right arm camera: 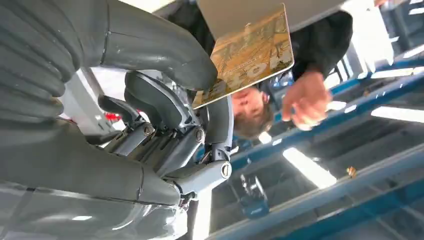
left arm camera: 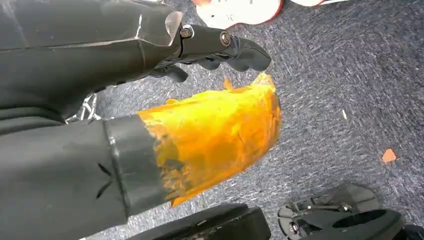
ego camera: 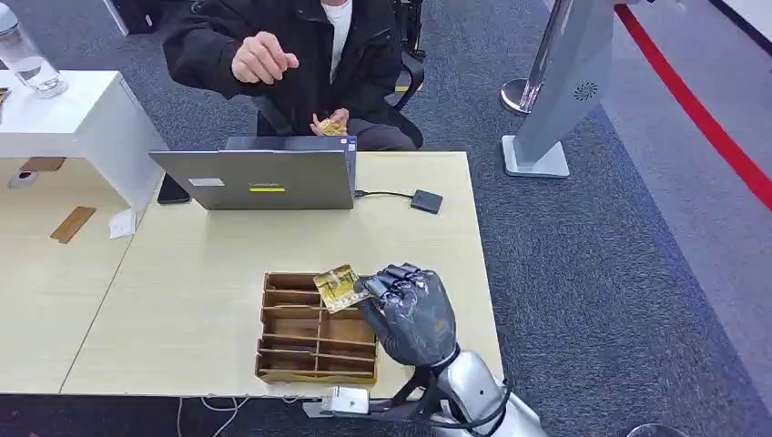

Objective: Pass the card to the sensor for recognition and then transmit it.

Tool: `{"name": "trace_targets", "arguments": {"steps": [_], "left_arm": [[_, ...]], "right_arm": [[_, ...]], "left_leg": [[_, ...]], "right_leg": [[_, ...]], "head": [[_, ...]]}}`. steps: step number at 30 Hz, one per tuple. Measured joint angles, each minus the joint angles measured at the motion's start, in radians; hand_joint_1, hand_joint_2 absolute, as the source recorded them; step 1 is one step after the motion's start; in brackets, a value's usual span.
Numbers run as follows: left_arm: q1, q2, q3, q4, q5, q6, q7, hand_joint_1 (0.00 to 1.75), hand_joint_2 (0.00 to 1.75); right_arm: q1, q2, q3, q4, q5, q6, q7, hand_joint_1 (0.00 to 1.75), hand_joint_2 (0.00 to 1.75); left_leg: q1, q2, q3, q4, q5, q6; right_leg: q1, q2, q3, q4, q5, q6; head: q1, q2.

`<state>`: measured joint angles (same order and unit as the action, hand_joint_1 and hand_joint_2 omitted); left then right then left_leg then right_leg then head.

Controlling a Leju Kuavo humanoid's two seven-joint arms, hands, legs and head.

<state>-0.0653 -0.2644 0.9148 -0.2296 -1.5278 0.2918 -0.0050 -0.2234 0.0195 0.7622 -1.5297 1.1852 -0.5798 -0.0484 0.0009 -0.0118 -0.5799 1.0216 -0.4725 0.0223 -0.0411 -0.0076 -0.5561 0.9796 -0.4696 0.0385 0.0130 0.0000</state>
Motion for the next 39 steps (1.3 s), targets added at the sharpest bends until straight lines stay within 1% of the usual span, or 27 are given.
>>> {"name": "trace_targets", "arguments": {"steps": [5, 10, 23, 27, 32, 38, 39], "left_arm": [[0.0, 0.0, -0.005, 0.0, -0.012, -0.005, 0.0, 0.0, 0.0], [-0.001, 0.0, -0.017, 0.0, -0.018, -0.007, 0.003, 0.0, 0.0], [-0.002, 0.0, -0.018, 0.0, -0.018, -0.008, 0.003, 0.0, 0.0], [-0.002, 0.0, -0.024, 0.0, -0.025, -0.011, 0.004, 0.0, 0.0], [-0.007, 0.0, -0.036, 0.0, -0.027, -0.018, 0.01, 0.0, 0.0], [-0.009, -0.002, -0.057, 0.0, -0.027, -0.023, 0.014, 0.0, 0.0], [-0.009, -0.002, -0.061, 0.0, -0.027, -0.023, 0.014, 0.0, 0.0]], "right_arm": [[-0.062, 0.029, -0.03, 0.026, -0.001, 0.006, 0.015, 1.75, 1.75], [-0.102, 0.05, -0.051, 0.062, -0.002, 0.013, 0.021, 1.75, 1.75], [-0.114, 0.064, -0.057, 0.093, 0.0, 0.014, 0.021, 1.75, 1.75], [-0.134, 0.071, -0.065, 0.107, 0.012, 0.014, 0.039, 1.75, 1.75], [-0.184, 0.101, -0.09, 0.16, 0.028, 0.022, 0.071, 1.75, 1.75], [-0.232, 0.138, -0.105, 0.227, 0.028, 0.047, 0.084, 1.75, 1.75], [-0.237, 0.145, -0.105, 0.235, 0.026, 0.049, 0.084, 0.77, 1.75]], "left_leg": [[0.0, 0.0, 0.0, 0.0, 0.0, 0.0], [0.0, 0.0, 0.0, 0.0, 0.0, 0.0], [0.0, 0.0, 0.0, 0.0, 0.0, 0.0], [0.0, 0.0, 0.0, 0.0, 0.0, 0.0], [0.0, 0.0, 0.0, 0.0, 0.0, 0.0], [0.0, 0.0, 0.0, 0.0, 0.0, 0.0], [0.0, 0.0, 0.0, 0.0, 0.0, 0.0]], "right_leg": [[0.0, 0.0, 0.0, 0.0, 0.0, 0.0], [0.0, 0.0, 0.0, 0.0, 0.0, 0.0], [0.0, 0.0, 0.0, 0.0, 0.0, 0.0], [0.0, 0.0, 0.0, 0.0, 0.0, 0.0], [0.0, 0.0, 0.0, 0.0, 0.0, 0.0], [0.0, 0.0, 0.0, 0.0, 0.0, 0.0], [0.0, 0.0, 0.0, 0.0, 0.0, 0.0]], "head": [[0.0, 0.0], [0.0, 0.0], [0.0, 0.0], [0.0, 0.0], [0.0, 0.0], [0.0, 0.0], [0.0, 0.0]]}}
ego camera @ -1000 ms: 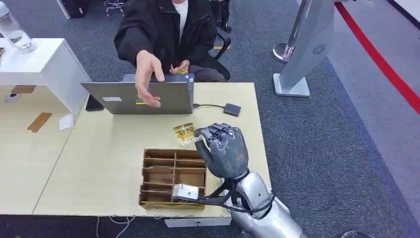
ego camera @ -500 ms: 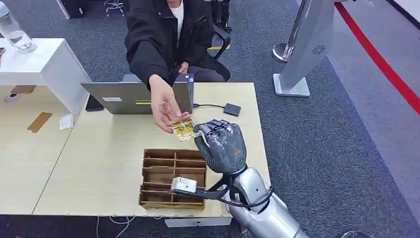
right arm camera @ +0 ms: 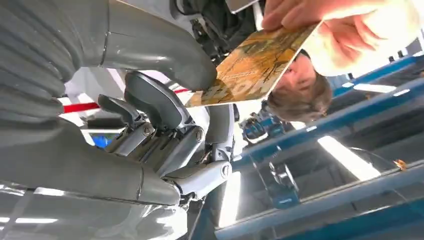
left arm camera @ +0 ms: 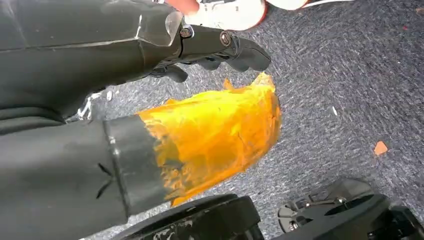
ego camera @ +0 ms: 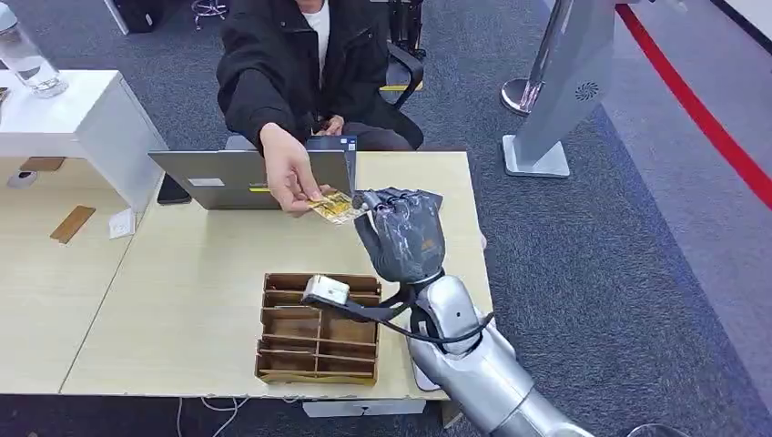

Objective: Pass the card to the sensor for recognition and then transmit it.

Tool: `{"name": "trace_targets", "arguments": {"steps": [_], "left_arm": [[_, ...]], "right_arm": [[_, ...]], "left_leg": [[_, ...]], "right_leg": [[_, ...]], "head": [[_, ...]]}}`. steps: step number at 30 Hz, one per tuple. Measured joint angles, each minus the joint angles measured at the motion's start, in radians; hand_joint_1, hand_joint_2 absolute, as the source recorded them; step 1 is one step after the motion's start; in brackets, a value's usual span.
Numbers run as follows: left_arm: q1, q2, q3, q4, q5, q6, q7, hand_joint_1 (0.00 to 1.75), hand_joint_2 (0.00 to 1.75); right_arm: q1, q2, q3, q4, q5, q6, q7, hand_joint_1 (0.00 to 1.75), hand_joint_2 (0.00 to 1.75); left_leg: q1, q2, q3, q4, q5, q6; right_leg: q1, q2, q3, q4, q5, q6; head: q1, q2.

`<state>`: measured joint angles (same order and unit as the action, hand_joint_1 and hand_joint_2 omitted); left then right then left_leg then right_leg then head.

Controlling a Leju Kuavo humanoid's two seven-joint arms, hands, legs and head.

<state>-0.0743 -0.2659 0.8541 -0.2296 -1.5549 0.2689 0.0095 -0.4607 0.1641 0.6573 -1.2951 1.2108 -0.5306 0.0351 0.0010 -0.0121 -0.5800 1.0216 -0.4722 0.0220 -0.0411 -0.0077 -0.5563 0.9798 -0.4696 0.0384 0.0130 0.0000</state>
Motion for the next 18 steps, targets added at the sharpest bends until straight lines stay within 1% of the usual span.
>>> {"name": "trace_targets", "arguments": {"steps": [1, 8, 13, 14, 16, 18], "left_arm": [[0.0, 0.0, -0.003, 0.0, 0.0, 0.0, 0.001, 0.0, 0.0], [0.0, -0.001, -0.008, 0.0, 0.004, -0.002, 0.0, 0.0, 0.0], [0.0, 0.0, -0.008, 0.0, 0.027, 0.005, -0.009, 0.0, 0.0], [0.0, 0.0, -0.008, 0.0, 0.034, 0.007, -0.011, 0.0, 0.0], [0.0, 0.002, -0.008, 0.0, 0.047, 0.011, -0.016, 0.0, 0.0], [0.002, 0.004, -0.006, 0.0, 0.061, 0.018, -0.025, 0.0, 0.0]], "right_arm": [[-0.005, 0.005, 0.0, 0.008, -0.002, 0.004, 0.001, 0.0, 1.75], [-0.014, 0.023, 0.0, 0.03, -0.035, 0.018, 0.003, 0.0, 1.75], [-0.001, 0.022, -0.003, 0.012, -0.129, 0.004, -0.043, 0.0, 1.75], [0.005, 0.021, -0.006, -0.001, -0.155, 0.001, -0.056, 0.0, 0.0], [0.024, 0.018, -0.015, -0.026, -0.203, 0.002, -0.078, 0.0, 0.0], [0.053, 0.008, -0.025, -0.069, -0.289, 0.001, -0.117, 0.0, 0.0]], "left_leg": [[0.0, 0.0, 0.0, 0.0, 0.0, 0.0], [0.0, 0.0, 0.0, 0.0, 0.0, 0.0], [0.0, 0.0, 0.0, 0.0, 0.0, 0.0], [0.0, 0.0, 0.0, 0.0, 0.0, 0.0], [0.0, 0.0, 0.0, 0.0, 0.0, 0.0], [0.0, 0.0, 0.0, 0.0, 0.0, 0.0]], "right_leg": [[0.0, 0.0, 0.0, 0.0, 0.0, 0.0], [0.0, 0.0, 0.0, 0.0, 0.0, 0.0], [0.0, 0.0, 0.0, 0.0, 0.0, 0.0], [0.0, 0.0, -0.001, 0.0, 0.0, 0.0], [0.0, 0.0, -0.001, 0.0, 0.0, 0.0], [0.0, 0.0, -0.001, 0.0, 0.0, 0.0]], "head": [[0.0, 0.0], [0.0, 0.0], [0.0, 0.0], [0.0, 0.0], [0.0, 0.0], [0.0, 0.0]]}}
